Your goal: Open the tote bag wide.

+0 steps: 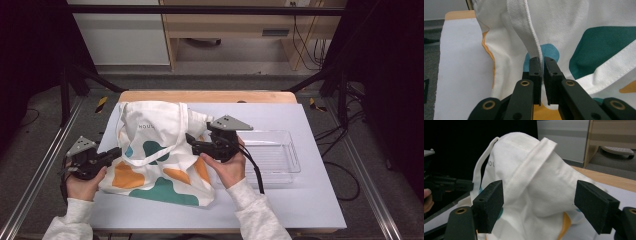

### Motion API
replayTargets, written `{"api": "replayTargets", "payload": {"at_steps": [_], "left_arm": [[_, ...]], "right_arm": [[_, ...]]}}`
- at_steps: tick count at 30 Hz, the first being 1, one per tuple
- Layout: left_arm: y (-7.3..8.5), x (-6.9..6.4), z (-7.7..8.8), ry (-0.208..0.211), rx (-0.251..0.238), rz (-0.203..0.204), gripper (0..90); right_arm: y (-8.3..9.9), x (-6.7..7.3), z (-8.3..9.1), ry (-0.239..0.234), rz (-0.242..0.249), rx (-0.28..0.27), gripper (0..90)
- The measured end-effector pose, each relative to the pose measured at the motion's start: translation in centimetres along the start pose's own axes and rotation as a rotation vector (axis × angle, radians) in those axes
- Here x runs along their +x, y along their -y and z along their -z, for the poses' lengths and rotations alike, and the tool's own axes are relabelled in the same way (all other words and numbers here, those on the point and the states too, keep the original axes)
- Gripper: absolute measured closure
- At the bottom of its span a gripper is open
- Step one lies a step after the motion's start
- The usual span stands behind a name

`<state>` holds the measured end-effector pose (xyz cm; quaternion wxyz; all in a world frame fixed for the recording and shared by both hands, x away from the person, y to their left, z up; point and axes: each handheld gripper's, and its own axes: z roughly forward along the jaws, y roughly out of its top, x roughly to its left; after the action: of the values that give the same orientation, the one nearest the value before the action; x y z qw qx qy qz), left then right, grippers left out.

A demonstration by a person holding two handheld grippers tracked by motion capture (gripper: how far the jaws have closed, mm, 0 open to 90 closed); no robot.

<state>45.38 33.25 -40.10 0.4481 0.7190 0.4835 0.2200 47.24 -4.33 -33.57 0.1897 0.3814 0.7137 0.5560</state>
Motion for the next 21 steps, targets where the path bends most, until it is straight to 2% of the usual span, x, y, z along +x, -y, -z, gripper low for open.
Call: {"api": "replayTargets", "payload": {"at_steps": [4,5,10,12,15,17,19,20,21], "left_arm": [[0.1,0.0,-0.1,-0.001,0.002,-0.005,84.8],[0.2,0.0,-0.1,-0.003,0.001,-0.005,84.5],[0.2,0.1,-0.1,-0.001,-0.006,-0.007,79.3],[0.1,0.1,-0.1,-0.005,-0.014,-0.010,72.6],[-0.3,0.0,0.5,-0.034,-0.068,-0.012,55.7],[-0.7,0.0,1.0,-0.034,-0.095,-0.009,46.4],[-1.1,-0.2,1.3,-0.056,-0.085,-0.044,43.5],[-1.3,-0.4,1.3,-0.081,-0.076,-0.064,41.3],[-1.4,-0.5,1.4,-0.096,-0.071,-0.077,41.2]], "right_arm": [[-0.2,0.6,-1.2,-0.008,0.005,0.016,22.4],[-0.2,1.1,-2.0,-0.005,0.014,0.027,22.5],[0.3,1.3,-3.4,0.013,0.026,0.068,26.2],[0.5,1.4,-3.8,0.024,0.031,0.088,32.0],[0.8,1.6,-4.1,0.034,0.051,0.118,45.1],[0.9,1.6,-4.2,0.031,0.059,0.134,53.1],[0.9,1.7,-4.2,0.022,0.054,0.146,60.1],[0.9,1.7,-4.2,0.018,0.053,0.153,65.3],[0.9,1.7,-4.3,0.010,0.054,0.161,66.3]]}}
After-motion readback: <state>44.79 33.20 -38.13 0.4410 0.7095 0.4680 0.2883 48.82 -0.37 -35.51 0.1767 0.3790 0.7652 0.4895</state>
